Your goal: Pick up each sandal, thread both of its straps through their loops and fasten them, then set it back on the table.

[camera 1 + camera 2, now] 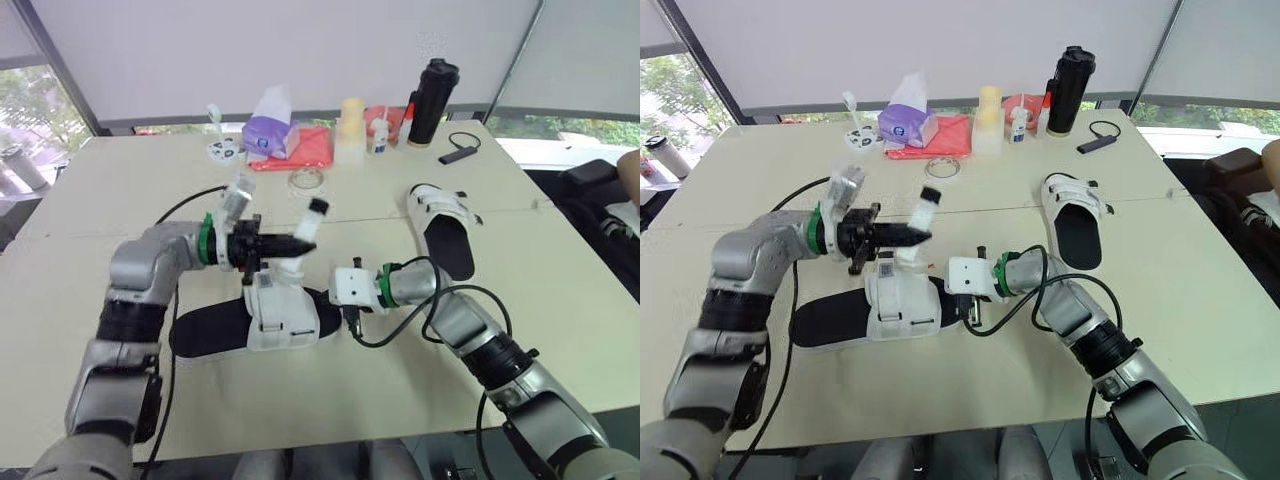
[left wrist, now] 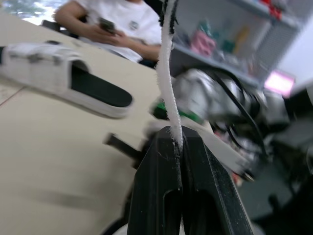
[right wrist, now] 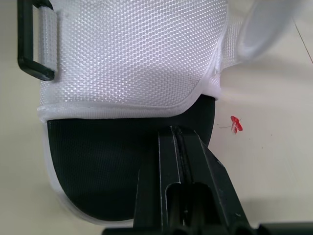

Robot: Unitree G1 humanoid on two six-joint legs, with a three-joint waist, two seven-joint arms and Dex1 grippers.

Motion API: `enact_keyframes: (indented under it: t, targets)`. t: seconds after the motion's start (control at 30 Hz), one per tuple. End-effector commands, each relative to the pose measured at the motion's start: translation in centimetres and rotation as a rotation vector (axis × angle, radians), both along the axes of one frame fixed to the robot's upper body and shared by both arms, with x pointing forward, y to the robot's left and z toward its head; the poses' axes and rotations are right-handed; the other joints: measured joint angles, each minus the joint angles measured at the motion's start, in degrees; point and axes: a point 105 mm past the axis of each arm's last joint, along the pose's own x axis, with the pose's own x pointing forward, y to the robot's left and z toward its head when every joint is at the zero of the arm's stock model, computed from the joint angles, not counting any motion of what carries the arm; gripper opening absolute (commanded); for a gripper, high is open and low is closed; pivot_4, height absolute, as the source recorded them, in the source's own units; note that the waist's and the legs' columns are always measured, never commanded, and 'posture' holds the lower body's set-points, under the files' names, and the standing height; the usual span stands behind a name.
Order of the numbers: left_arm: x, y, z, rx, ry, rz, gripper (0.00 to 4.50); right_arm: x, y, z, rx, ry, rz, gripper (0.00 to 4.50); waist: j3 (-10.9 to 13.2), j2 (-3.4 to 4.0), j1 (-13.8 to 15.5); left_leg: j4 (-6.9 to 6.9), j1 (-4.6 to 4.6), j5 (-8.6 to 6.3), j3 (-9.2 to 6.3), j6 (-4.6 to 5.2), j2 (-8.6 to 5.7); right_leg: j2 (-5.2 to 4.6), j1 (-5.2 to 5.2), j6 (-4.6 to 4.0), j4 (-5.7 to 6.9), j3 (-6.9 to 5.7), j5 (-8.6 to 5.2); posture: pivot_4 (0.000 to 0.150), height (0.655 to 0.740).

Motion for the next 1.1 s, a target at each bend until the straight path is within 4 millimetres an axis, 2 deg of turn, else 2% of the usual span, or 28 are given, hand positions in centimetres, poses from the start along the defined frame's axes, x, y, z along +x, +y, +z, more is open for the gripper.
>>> enact_keyframes:
  t: [0.03,0.13,0.3,0.43,0.5,0.63,0.9,1.1]
  targets:
    - [-1.7,-0.8,-0.2,0.071,-0.236,-0.055,0.03,0.0,-0.9,-1.7,-0.058,0.042,-0.032,0.0,-0.01,0.02,0.04,0.0,0.02,0.0,0.01,0.0,0.0,0.0,0.03,-0.17,-0.06,0.04,-0.04,0.15,0.74]
    - [-2.8,-1.0,-0.7,0.086,-0.323,-0.093,0.03,0.1,-0.9,-1.7,-0.059,0.04,-0.032,0.0,-0.02,0.02,0.01,0.0,0.03,0.01,0.04,0.01,0.0,0.0,0.04,-0.2,-0.11,0.08,-0.03,0.15,0.74]
    - [-2.6,-1.8,-1.6,0.158,-0.679,-0.111,0.03,0.1,-0.8,-1.8,-0.061,0.038,-0.027,0.0,-0.02,0.02,0.07,-0.01,0.01,0.01,0.04,0.02,0.0,0.0,0.01,-0.21,-0.14,0.08,-0.03,0.15,0.74]
    - [-3.1,-1.9,-2.3,0.167,-0.805,-0.16,0.03,0.1,-0.8,-1.8,-0.062,0.037,-0.027,0.0,-0.03,0.04,0.07,-0.01,0.01,0.01,0.06,0.02,0.0,0.0,0.01,-0.21,-0.14,0.09,-0.03,0.15,0.74]
    - [-3.0,-2.0,-2.2,0.143,-0.863,-0.144,0.03,0.2,-0.8,-1.8,-0.063,0.036,-0.026,0.0,-0.03,0.04,0.06,-0.01,0.01,0.01,0.05,0.02,0.0,0.0,0.01,-0.21,-0.14,0.09,-0.03,0.15,0.74]
    - [-3.4,-1.9,-1.8,0.085,-1.129,-0.146,0.03,0.2,-0.9,-1.9,-0.065,0.037,-0.025,0.0,-0.03,0.04,0.1,-0.01,0.01,0.01,0.05,0.03,0.0,0.01,0.01,-0.2,-0.14,0.09,-0.03,0.15,0.74]
    - [-4.4,-1.7,-2.8,0.022,-1.495,-0.222,0.03,0.3,-0.7,-1.9,-0.063,0.036,-0.021,0.0,-0.04,0.05,0.1,0.0,0.02,0.01,0.05,0.03,0.0,0.01,0.01,-0.18,-0.13,0.09,-0.01,0.15,0.74]
    - [-5.6,-1.2,-4.8,-0.014,-1.572,-0.264,0.03,0.5,-0.7,-1.8,-0.066,0.032,-0.016,0.0,-0.04,0.06,0.02,-0.01,0.02,0.02,0.04,0.03,0.0,0.04,0.0,-0.03,-0.12,0.09,0.07,0.15,0.74]
